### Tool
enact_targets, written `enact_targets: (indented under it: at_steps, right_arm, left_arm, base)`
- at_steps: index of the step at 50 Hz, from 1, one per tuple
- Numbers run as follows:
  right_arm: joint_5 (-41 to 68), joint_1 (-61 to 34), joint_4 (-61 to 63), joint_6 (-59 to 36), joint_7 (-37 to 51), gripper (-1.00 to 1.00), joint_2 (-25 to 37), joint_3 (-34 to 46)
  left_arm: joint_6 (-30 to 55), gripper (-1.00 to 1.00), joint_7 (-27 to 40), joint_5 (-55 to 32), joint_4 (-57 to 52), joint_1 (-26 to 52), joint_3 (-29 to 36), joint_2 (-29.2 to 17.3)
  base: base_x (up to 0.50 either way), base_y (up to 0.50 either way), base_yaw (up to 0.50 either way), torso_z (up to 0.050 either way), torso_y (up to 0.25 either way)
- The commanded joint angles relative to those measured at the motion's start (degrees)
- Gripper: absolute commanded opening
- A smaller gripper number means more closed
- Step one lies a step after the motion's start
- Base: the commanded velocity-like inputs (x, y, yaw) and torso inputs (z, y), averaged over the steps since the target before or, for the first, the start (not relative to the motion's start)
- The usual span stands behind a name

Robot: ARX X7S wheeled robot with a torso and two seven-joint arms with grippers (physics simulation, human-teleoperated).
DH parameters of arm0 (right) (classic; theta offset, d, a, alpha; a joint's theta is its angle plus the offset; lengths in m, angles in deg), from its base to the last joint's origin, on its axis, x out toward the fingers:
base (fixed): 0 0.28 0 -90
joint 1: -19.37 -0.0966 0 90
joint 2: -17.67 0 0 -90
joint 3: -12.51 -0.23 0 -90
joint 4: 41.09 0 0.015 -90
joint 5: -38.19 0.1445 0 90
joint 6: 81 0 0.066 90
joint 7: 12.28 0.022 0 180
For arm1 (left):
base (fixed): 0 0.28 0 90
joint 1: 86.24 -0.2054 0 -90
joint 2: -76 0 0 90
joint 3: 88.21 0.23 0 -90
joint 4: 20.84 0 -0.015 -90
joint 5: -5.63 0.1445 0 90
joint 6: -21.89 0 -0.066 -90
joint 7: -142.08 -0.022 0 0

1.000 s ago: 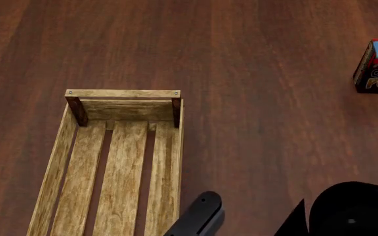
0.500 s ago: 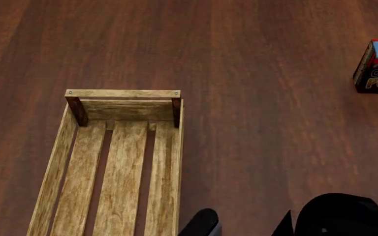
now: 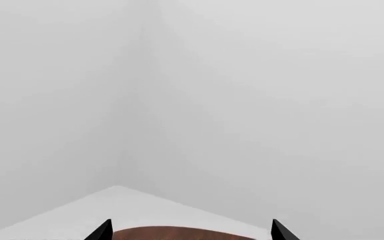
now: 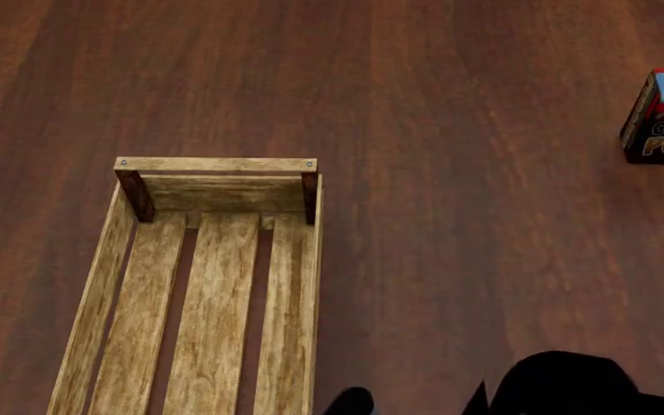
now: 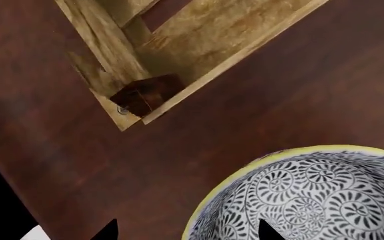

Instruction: Stack the left bowl on the right bowl and place them in the tray.

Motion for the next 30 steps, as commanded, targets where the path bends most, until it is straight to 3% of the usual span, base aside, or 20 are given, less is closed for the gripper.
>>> enact_targets:
  at_steps: [1,30]
  right_arm:
    - [-2.02,2.26,0.35,0.41,-1.07,1.00,0.37,0.40]
    - [-6.66,8.15,1.87,2.48,-2.09,1.00,3.49,1.98]
  left_arm:
    - [-0.43,1.00,0.28,0.31,0.47,-0.77,-0.08,0.34]
    - [-2.01,1.00,0.87,1.71,1.67,-3.18,0.08,0.78]
  base:
    - [0.00,0.00,0.00,0.000,0.000]
    - [0.00,0.00,0.00,0.000,0.000]
